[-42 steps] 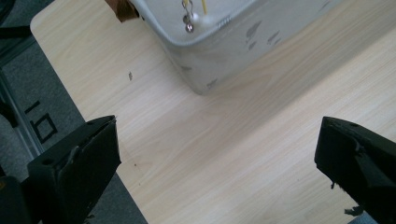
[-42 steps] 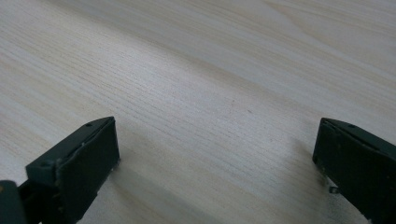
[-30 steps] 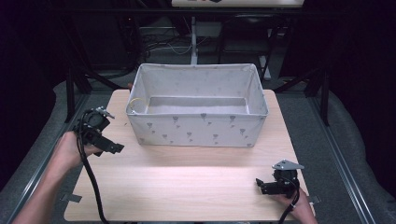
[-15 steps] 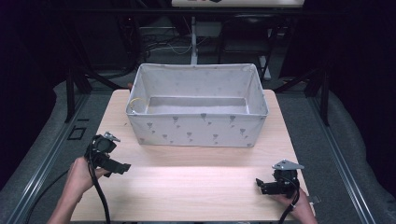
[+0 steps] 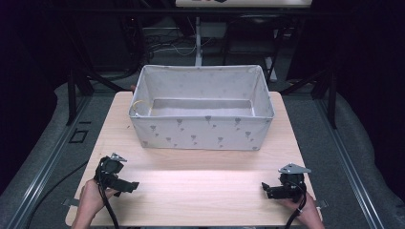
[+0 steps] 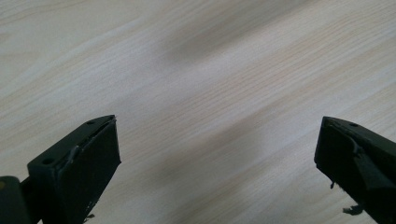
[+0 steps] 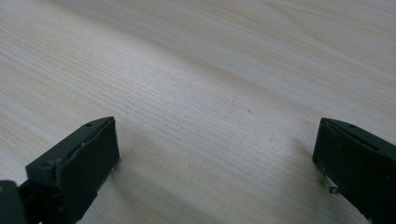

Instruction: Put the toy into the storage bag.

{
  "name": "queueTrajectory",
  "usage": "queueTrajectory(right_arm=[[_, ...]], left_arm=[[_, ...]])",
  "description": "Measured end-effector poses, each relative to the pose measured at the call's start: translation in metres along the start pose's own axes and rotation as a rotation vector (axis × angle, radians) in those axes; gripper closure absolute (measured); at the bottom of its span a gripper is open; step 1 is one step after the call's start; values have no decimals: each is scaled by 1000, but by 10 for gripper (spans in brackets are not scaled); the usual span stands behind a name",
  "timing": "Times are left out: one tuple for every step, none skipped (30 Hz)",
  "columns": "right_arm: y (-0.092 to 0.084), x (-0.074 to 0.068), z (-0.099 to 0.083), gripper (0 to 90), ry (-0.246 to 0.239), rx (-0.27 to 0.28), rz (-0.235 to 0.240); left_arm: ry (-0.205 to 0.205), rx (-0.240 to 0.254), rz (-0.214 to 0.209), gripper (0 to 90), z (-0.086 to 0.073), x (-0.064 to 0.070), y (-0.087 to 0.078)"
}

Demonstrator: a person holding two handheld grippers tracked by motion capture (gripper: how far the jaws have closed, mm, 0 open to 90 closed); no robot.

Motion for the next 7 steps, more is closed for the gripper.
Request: queueTrajectory(right_arm=[[0, 0, 0, 0, 0, 0, 0], [0, 0, 0, 0, 1, 0, 0], [0, 0, 0, 0, 0, -1, 0], [0, 0, 0, 0, 0, -1, 0], [0, 0, 0, 0, -2, -4, 0], [0, 0, 0, 0, -2, -3, 0], [0, 0, 0, 0, 0, 0, 0]], left_arm=[[-8, 4, 1, 2, -1, -1, 0], [-16, 8, 2, 2, -2, -1, 0], [-22, 7, -2, 2, -3, -1, 1], [-21, 0, -5, 2, -5, -2, 2], [-34, -7, -7, 2, -7, -3, 4], [-35, -12, -10, 2, -8, -4, 4], [-34, -15, -12, 2, -9, -5, 5]])
Point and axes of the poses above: each handheld gripper's, and its own axes: y roughly forward along the jaws, z roughly out of its top, x roughly to its right, the point moved 5 cm from there along y, roughly forward along the jaws, and after that the axes turned 9 degrees about x, right-handed, at the moved point
